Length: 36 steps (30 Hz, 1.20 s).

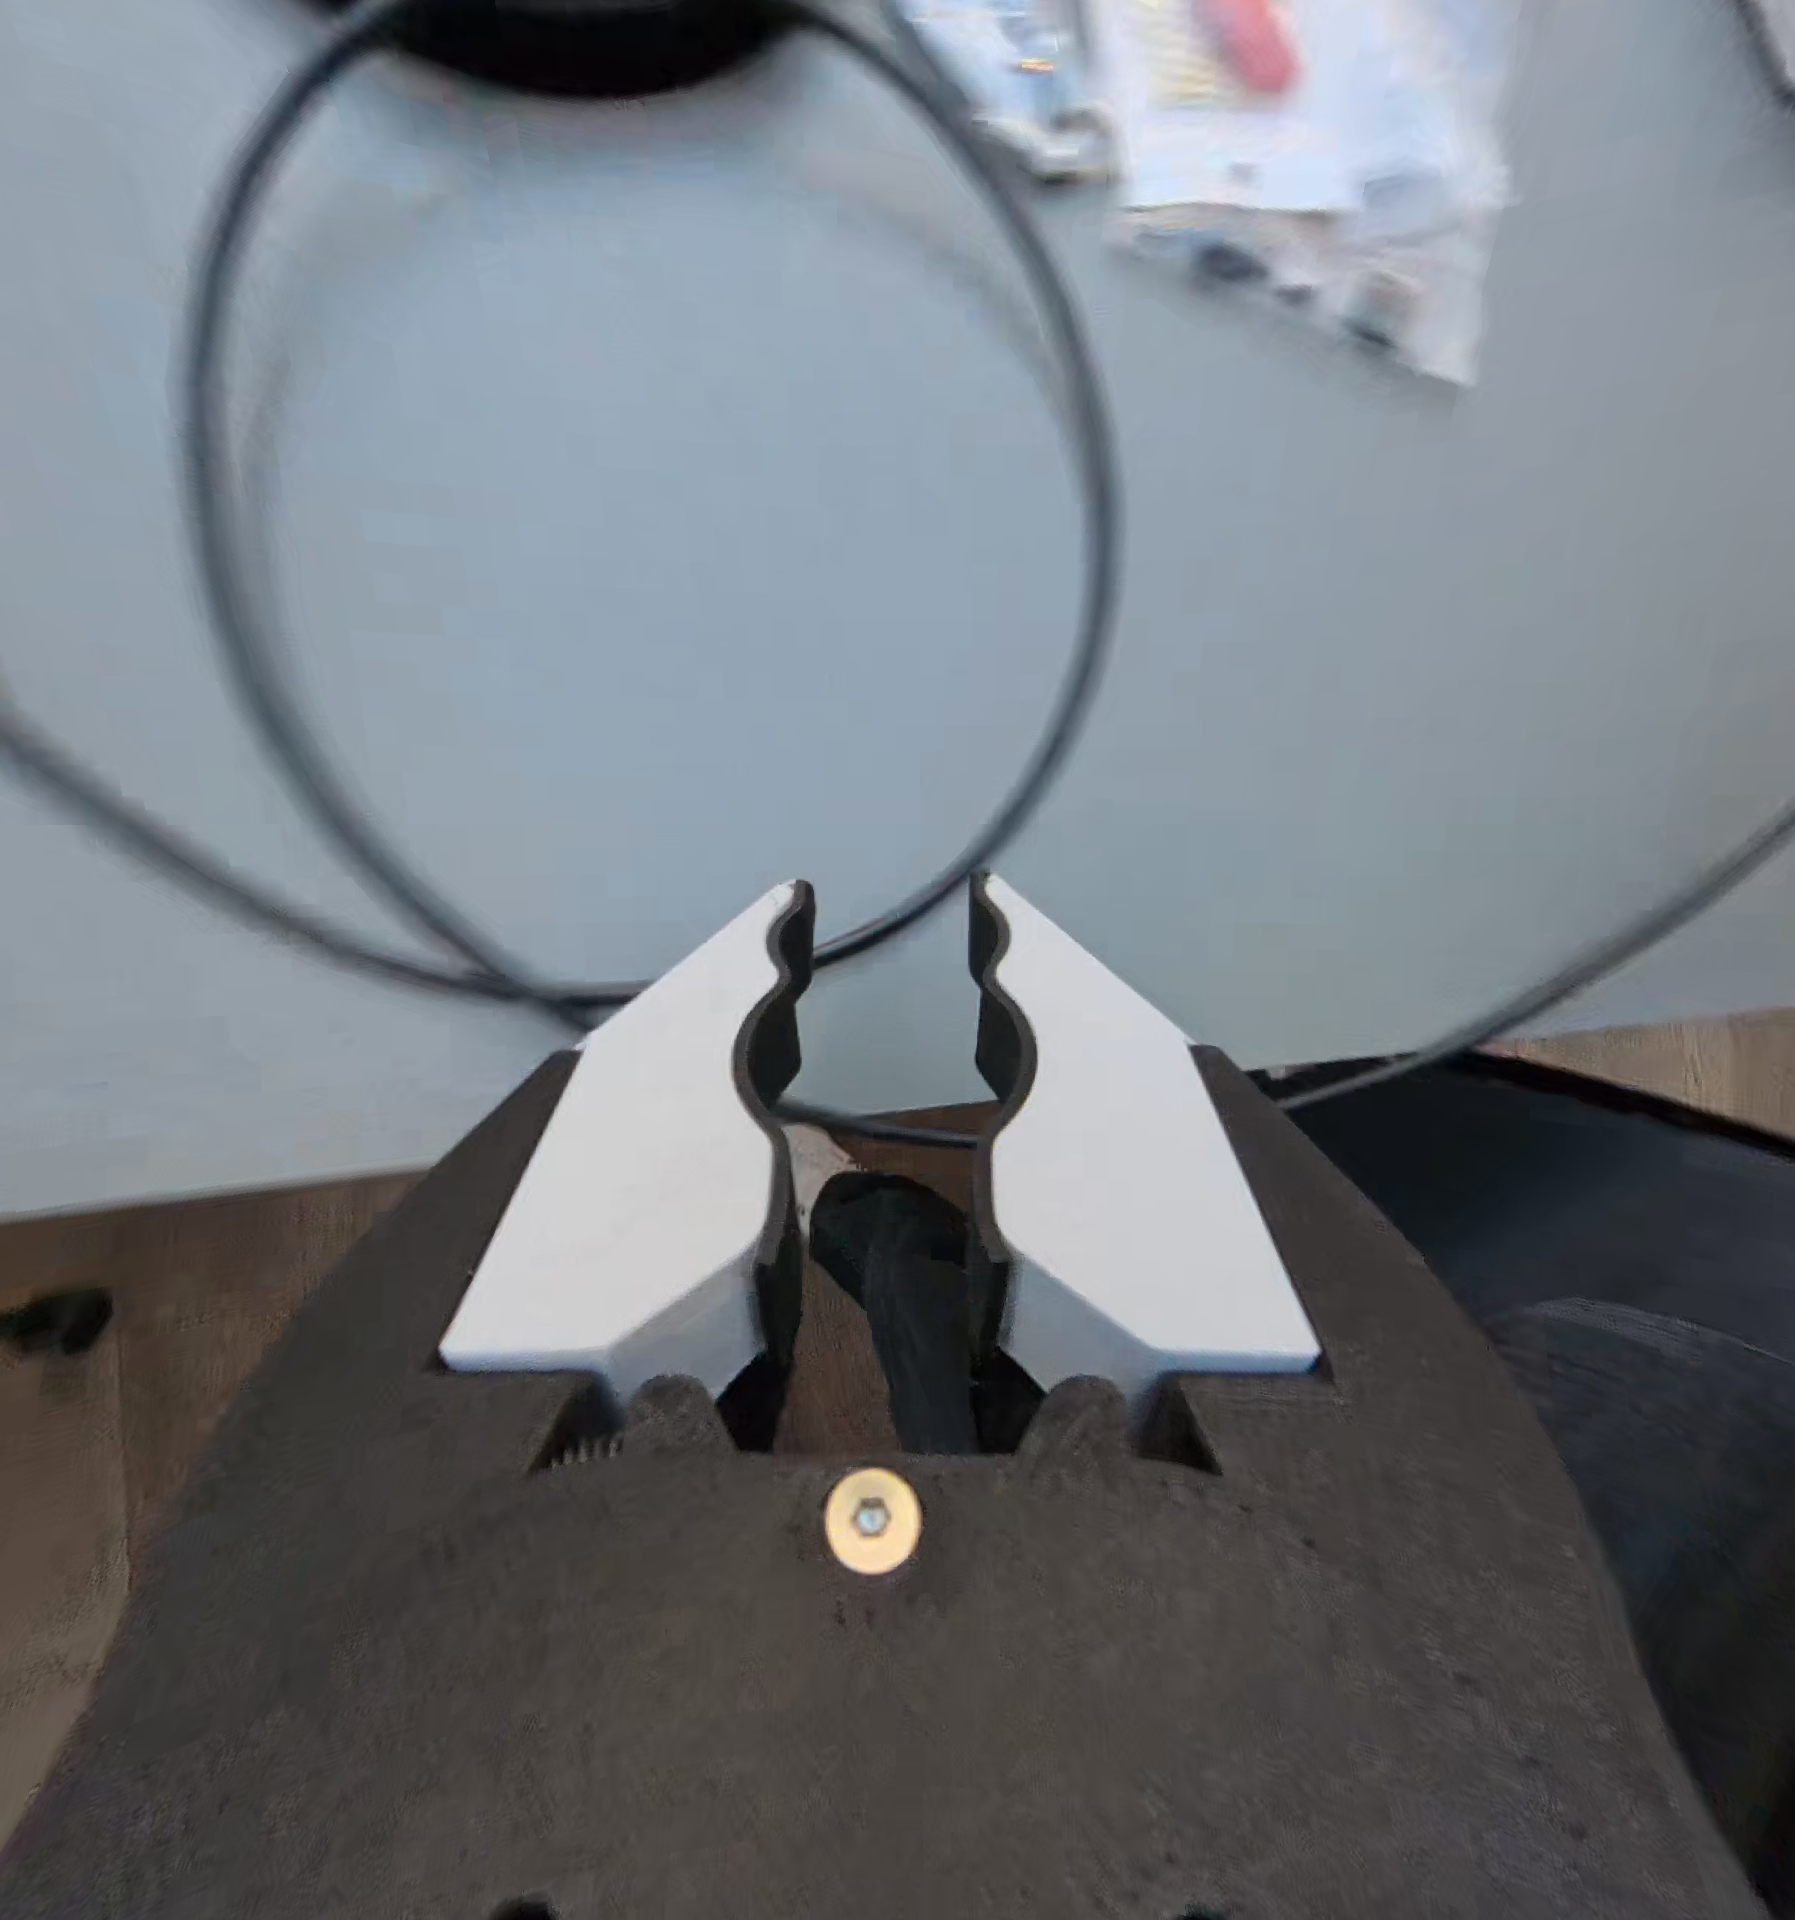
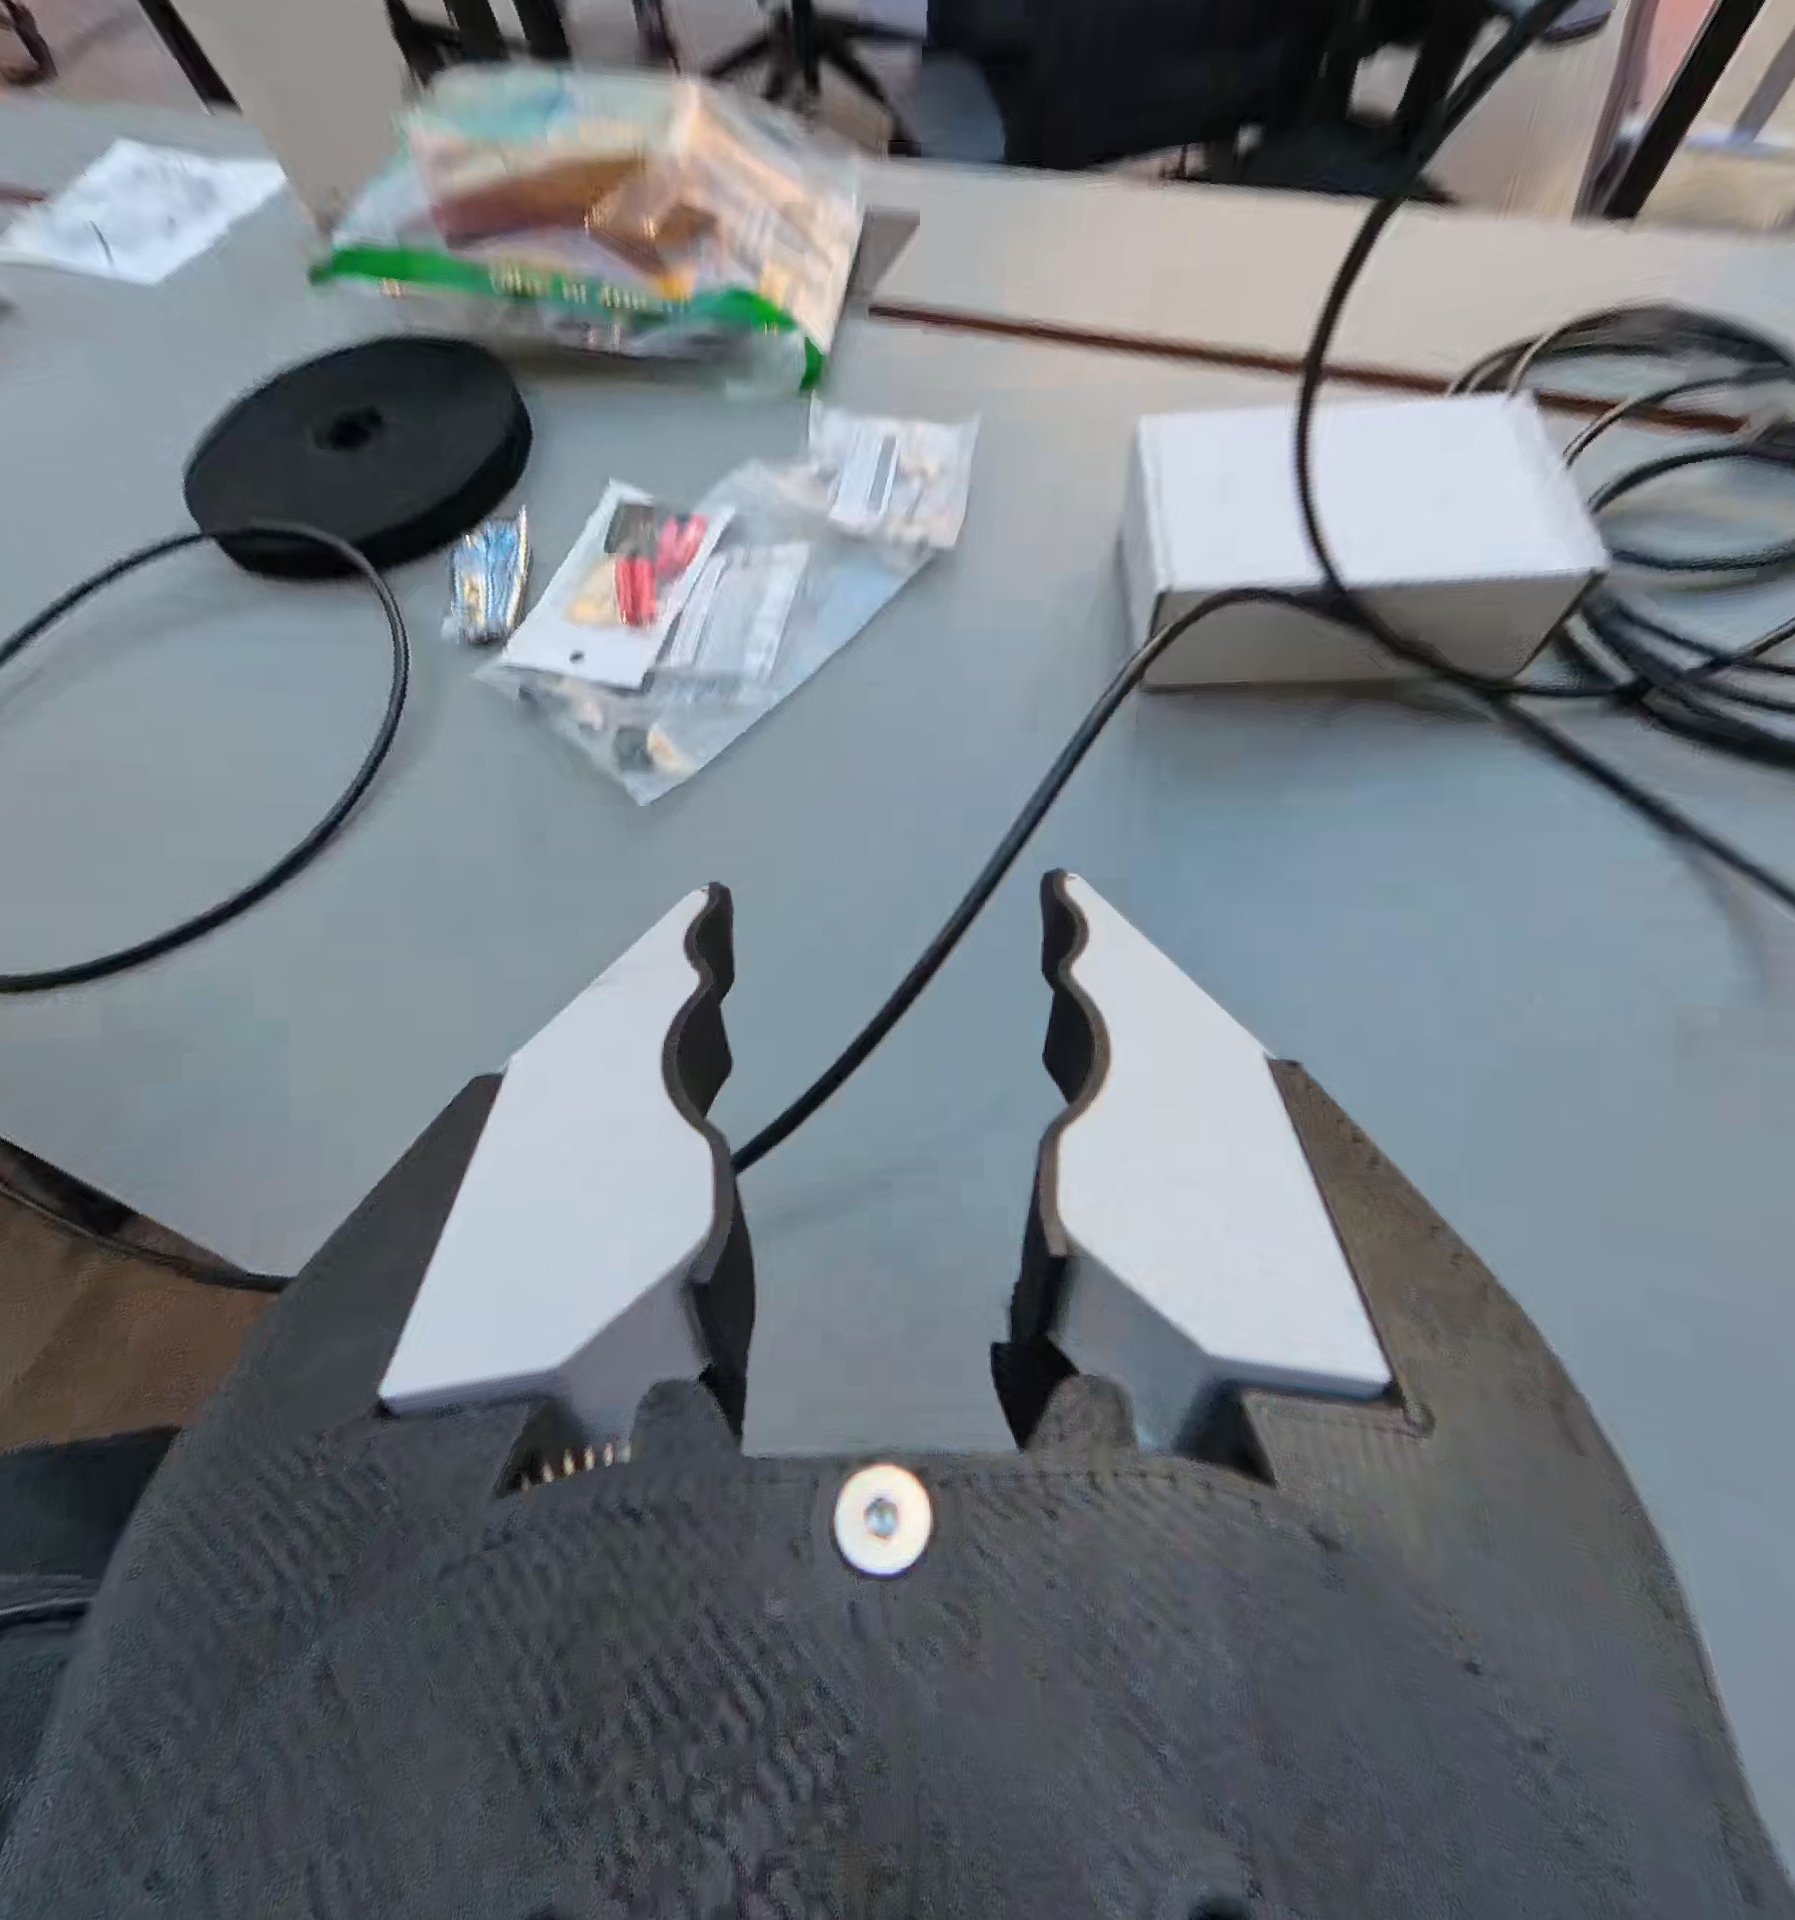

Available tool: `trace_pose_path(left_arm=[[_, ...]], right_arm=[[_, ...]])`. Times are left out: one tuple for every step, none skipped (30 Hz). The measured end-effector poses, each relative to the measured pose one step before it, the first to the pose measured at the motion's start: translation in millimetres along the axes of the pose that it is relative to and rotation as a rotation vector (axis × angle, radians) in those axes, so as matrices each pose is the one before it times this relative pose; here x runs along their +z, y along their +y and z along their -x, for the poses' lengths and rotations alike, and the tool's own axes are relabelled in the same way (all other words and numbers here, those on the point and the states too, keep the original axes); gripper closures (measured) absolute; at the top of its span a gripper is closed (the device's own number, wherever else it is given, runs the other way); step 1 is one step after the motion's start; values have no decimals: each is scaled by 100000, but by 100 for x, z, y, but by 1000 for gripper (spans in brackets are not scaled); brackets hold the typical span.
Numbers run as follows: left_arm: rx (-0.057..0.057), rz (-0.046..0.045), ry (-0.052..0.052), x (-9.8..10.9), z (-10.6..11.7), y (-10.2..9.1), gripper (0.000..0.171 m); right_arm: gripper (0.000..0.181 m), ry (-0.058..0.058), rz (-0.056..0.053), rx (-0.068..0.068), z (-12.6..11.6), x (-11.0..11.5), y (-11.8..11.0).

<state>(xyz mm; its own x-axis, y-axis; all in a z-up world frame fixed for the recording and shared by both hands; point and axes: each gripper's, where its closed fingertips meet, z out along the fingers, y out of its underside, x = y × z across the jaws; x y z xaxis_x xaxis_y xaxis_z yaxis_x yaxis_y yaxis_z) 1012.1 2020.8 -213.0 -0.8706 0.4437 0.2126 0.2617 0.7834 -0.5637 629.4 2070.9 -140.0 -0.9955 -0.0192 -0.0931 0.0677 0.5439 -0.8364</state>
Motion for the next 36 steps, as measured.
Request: trace_pose_path(left_arm=[[-9434, -252, -5425, -950, 3929, 441, 138], [-9284, -242, -2913, -397, 3268, 84, 131], [-8360, 45, -1292, 102, 2569, -200, 121], [-6859, 570, 154, 565, 1788, -369, 116], [-4753, 798, 627, 819, 1135, -526, 112], [-2097, 882, -538, 913, 764, -576, 107], [212, 1171, -2046, 934, 508, -531, 100], [2117, 2044, -2350, 894, 199, -336, 95], [3629, 2432, -3485, 819, 164, -191, 90], [4238, 2421, -4799, 722, 294, -79, 85], [4584, 2747, -3991, 595, 177, 40, 83], [5684, 223, -4883, 354, 305, -293, 89], [5044, 1157, -5010, 345, 429, -74, 94], [4314, -1091, -1805, 175, 70, -330, 100], [1451, -835, 172, 90, -41, -277, 103], [-312, -249, 417, 62, 59, -181, 111], [243, 56, 174, 1, 172, -146, 126], [1710, 1011, 392, -37, 165, -10, 157], [3739, 1049, 652, 24, 116, 34, 166], [4284, 725, 951, 52, 64, -86, 166], [4623, 939, 1049, 66, 40, -112, 166], [4383, 1292, 676, 55, 85, -113, 166], [4494, 842, 666, 79, 80, -174, 166], [4981, 367, 944, 59, 62, -162, 165], [4286, 313, 1381, 61, 27, -124, 165], [4041, -272, 2209, 56, -54, -156, 165], [4290, -300, 2331, 25, -6, -51, 165], [2927, -56, 1464, 27, 118, -24, 165], [2353, -113, 1367, 24, 125, -70, 165], [2227, -482, 1191, 43, 107, -110, 165], [2160, -525, 1035, 49, 74, -132, 165], [2561, -328, 1099, 34, 18, -80, 165], [3250, -374, 1151, 7, -40, -9, 165], [3516, -700, 1165, -14, -37, 38, 164], [2835, -823, 1375, -12, -27, 16, 164], [1463, -806, 1685, -15, -13, 5, 164]], right_arm=[[123, 3547, 5275, -1563, 1271, 1085, 1072], [123, 5743, 517, -1245, 469, 770, 381], [123, 5546, 389, 1430, 50, 563, 346], [121, 2875, 2336, 3395, 50, 515, 490], [117, 2150, 2282, 3160, -170, 513, 297], [113, 3397, 1647, 1131, -613, 569, 9], [112, 3534, 1253, -18, -822, 622, -252], [111, 3571, 794, 182, -929, 689, -451], [109, 2885, 1351, 612, -865, 825, -423], [108, 1431, 1957, 1273, -611, 866, -394], [109, 491, 2025, 1647, -366, 817, -421], [109, 271, 2498, 1489, -242, 817, -280], [110, -176, 2810, 1241, -122, 819, -168], [117, -1537, 1934, 966, 145, 783, -222], [129, -3298, 2093, 190, 440, 793, -130], [143, -2198, 3491, -306, 263, 711, 59], [162, -1082, 2216, -822, 138, 438, -119], [171, -2678, -347, -817, 460, 176, -427], [171, -2506, -2243, 338, 511, -59, -724], [172, -1599, -2963, -255, 454, -281, -831], [172, -1519, -3561, -1623, 550, -462, -968], [173, -1346, -3668, -3079, 659, -594, -1004], [173, -981, -3303, -3456, 747, -647, -959], [174, -1167, -2488, -3662, 881, -628, -893], [175, -1581, -2167, -3998, 1052, -562, -925], [176, -2845, -3048, -4029, 1329, -456, -1131], [177, -4174, -3514, -3819, 1584, -246, -1273], [179, -2694, -2074, -3552, 1401, 7, -1219], [179, -1622, -1727, -3844, 1248, 212, -1294], [179, -2863, -2442, -3364, 1426, 327, -1520], [179, -4146, -2645, -1974, 1603, 459, -1644], [179, -3818, -1628, -722, 1545, 625, -1478], [179, -5980, -1269, 868, 1825, 819, -1288], [179, -8416, -1122, 2833, 2108, 1023, -1103], [179, -7740, -1266, 3142, 1883, 1215, -918], [179, -8141, -934, 1778, 1828, 1400, -654]])
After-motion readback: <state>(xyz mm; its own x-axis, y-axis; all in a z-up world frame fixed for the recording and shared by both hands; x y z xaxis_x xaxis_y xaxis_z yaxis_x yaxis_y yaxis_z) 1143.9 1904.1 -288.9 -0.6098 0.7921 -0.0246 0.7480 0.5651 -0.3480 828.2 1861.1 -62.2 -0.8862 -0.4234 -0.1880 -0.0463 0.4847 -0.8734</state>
